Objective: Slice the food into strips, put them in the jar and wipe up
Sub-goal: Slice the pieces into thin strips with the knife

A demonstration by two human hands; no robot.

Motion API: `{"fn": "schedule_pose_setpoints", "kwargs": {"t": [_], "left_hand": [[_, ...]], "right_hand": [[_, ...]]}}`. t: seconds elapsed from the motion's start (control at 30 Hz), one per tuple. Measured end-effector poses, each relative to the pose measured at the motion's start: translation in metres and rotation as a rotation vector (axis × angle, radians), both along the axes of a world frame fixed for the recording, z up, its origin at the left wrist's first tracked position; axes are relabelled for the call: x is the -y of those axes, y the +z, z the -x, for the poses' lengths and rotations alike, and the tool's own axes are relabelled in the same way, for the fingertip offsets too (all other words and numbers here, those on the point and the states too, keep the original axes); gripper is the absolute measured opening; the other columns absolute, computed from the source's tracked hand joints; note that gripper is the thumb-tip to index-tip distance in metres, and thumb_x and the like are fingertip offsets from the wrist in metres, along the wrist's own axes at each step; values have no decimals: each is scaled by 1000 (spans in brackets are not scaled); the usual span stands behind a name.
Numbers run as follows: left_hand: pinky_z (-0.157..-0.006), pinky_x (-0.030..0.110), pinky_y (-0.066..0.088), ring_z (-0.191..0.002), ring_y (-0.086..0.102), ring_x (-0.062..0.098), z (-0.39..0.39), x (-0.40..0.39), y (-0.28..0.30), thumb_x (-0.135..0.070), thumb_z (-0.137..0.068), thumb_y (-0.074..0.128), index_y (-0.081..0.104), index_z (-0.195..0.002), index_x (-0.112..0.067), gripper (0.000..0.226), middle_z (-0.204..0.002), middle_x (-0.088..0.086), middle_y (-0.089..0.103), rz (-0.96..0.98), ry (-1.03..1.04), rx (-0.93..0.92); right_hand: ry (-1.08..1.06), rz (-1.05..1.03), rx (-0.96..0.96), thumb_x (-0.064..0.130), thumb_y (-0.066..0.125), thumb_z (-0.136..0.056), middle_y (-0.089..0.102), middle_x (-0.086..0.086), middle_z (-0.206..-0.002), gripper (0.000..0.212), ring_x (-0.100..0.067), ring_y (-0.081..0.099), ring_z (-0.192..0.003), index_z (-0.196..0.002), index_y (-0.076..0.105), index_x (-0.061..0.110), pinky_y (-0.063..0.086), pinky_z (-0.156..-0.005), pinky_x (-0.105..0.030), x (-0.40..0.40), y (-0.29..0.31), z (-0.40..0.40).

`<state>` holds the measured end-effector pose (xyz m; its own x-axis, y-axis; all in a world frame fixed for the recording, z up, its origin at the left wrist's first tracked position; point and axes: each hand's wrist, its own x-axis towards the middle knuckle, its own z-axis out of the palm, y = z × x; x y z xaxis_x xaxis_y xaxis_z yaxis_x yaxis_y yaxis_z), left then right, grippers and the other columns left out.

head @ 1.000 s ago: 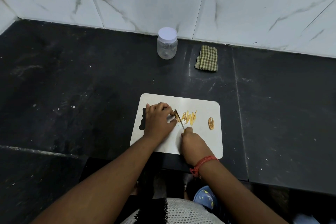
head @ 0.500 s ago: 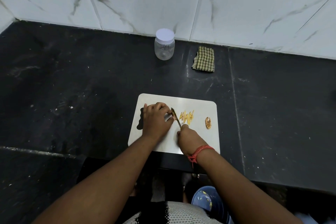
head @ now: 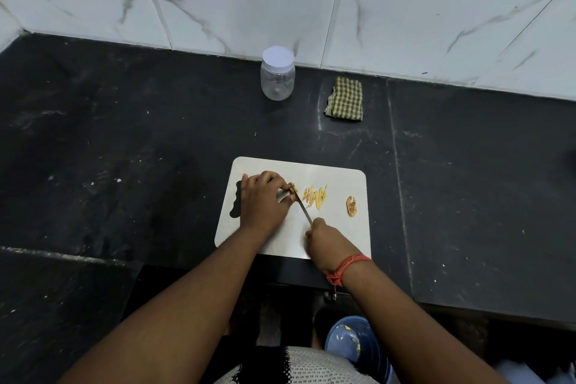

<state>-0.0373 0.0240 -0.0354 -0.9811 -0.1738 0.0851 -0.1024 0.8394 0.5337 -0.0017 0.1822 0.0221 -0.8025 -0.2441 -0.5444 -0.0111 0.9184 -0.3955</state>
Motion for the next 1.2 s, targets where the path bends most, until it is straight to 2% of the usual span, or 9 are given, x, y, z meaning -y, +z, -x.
{"fn": "schedule_pose_setpoints", "kwargs": {"t": [0.27,0.37,0.43,0.53,0.6,0.7,0.93,1.1,1.2], "left_hand": [[-124,48,7,-121,47,22,-1,0,4,-39,-89,70,68,-103,-29,18,-120,-9,59,4,-13,22],[-124,48,8,-122,46,22,-2,0,7,-38,-90,68,67,-105,-29,18,-121,-9,58,16,-30,30],[-123,50,11,-122,47,23,-4,1,10,-36,-89,67,65,-105,-29,18,-122,-8,59,57,-46,39],[-121,52,18,-117,49,25,-9,7,11,-30,-86,66,66,-100,-27,14,-118,-5,61,117,-35,14],[-122,53,17,-117,49,24,-12,13,11,-25,-84,66,68,-96,-27,12,-116,-5,60,144,-27,-13],[-123,53,14,-120,50,23,-12,14,12,-26,-87,64,69,-102,-26,16,-120,-3,61,185,-67,-61],[-123,57,7,-122,47,22,1,-3,19,-32,-90,61,71,-110,-28,23,-123,-7,61,343,-277,-38],[-122,58,4,-122,48,19,4,-3,22,-32,-92,57,68,-117,-28,27,-125,-9,61,345,-309,-2],[-122,60,8,-124,49,19,2,2,21,-32,-90,59,64,-126,-27,37,-127,-8,62,306,-299,-21]], "right_hand": [[49,-34,68,5,35,-98,52,-5,-81,14,-33,63,-98,-109,43,5,36,-67,-26,-20,-4,-17],[-51,118,137,18,40,-101,52,-2,-79,9,-25,60,-79,-96,47,14,35,-63,-27,-32,-3,-22],[-227,306,232,39,43,-100,51,-2,-71,24,-19,49,-58,-85,45,21,38,-54,-27,-36,-5,-27],[-392,457,300,46,45,-99,43,-5,-64,32,-17,37,-45,-80,41,20,33,-42,-24,-34,-5,-33],[-368,449,267,46,43,-99,43,-5,-66,32,-17,38,-47,-79,40,21,34,-43,-25,-33,-2,-32],[-315,404,179,42,41,-101,47,-4,-68,30,-19,43,-52,-79,39,22,39,-48,-28,-31,-1,-24],[-389,450,162,39,40,-101,47,-6,-69,28,-18,41,-53,-82,39,19,32,-46,-26,-29,-1,-11],[-429,487,171,41,41,-100,48,-7,-70,26,-18,42,-53,-82,41,23,33,-44,-26,-32,1,-9],[-377,444,138,40,40,-101,51,-6,-72,26,-19,45,-58,-86,42,18,37,-49,-29,-33,3,-7]]}}
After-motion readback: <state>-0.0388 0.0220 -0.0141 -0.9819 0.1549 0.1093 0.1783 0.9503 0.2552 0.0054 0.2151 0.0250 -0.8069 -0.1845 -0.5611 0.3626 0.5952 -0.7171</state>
